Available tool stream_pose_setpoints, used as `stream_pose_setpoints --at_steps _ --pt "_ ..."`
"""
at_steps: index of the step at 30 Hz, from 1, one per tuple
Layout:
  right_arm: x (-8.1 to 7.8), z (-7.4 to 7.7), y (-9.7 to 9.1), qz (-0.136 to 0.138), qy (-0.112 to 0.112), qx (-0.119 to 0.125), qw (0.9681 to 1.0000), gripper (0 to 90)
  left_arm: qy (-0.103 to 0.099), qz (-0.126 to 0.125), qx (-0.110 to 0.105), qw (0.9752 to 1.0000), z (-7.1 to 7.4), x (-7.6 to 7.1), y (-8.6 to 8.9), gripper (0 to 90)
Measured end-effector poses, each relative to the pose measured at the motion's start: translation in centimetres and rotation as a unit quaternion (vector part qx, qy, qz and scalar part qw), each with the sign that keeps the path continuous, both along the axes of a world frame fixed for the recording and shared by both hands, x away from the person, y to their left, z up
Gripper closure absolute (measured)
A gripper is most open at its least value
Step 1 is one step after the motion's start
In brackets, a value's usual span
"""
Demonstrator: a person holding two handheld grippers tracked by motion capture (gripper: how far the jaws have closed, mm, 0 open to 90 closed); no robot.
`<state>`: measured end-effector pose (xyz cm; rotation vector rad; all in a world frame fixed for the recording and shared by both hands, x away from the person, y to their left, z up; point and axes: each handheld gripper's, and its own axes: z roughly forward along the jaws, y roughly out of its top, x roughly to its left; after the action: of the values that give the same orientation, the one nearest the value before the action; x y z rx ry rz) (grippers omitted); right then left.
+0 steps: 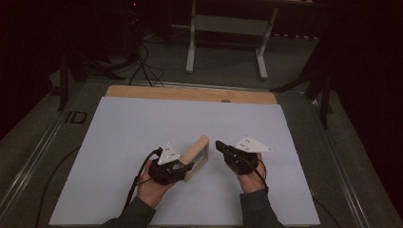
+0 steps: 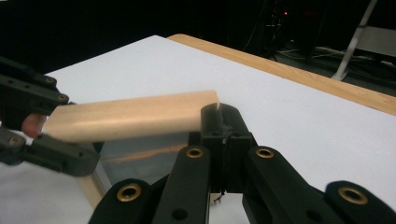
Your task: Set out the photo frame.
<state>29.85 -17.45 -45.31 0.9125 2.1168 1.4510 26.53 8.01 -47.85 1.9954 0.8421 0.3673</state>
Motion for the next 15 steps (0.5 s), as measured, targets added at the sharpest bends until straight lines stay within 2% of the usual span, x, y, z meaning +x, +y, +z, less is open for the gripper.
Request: stream_pose_setpoints --at_steps 4,5,13,15 --pt "0.0 0.0 0.0 -0.002 -0.002 0.0 1.0 89.6 -0.009 -0.016 0.005 0.9998 -0.1 -0.4 -0.5 60.9" --pt "0.0 0.0 0.1 -0.003 -0.003 -0.001 1.0 89.6 -0.017 -0.026 0.012 0.9995 -0.1 -0.6 -0.9 60.9" --pt "0.0 -0.4 0.4 -0.002 -0.002 -0.008 1.0 89.6 -0.027 -0.061 0.018 0.9976 -0.1 -1.2 -1.6 60.8" --pt "0.0 -0.4 0.5 -0.002 -0.001 -0.009 1.0 89.6 -0.027 -0.061 0.018 0.9976 -0.1 -1.2 -1.6 60.8"
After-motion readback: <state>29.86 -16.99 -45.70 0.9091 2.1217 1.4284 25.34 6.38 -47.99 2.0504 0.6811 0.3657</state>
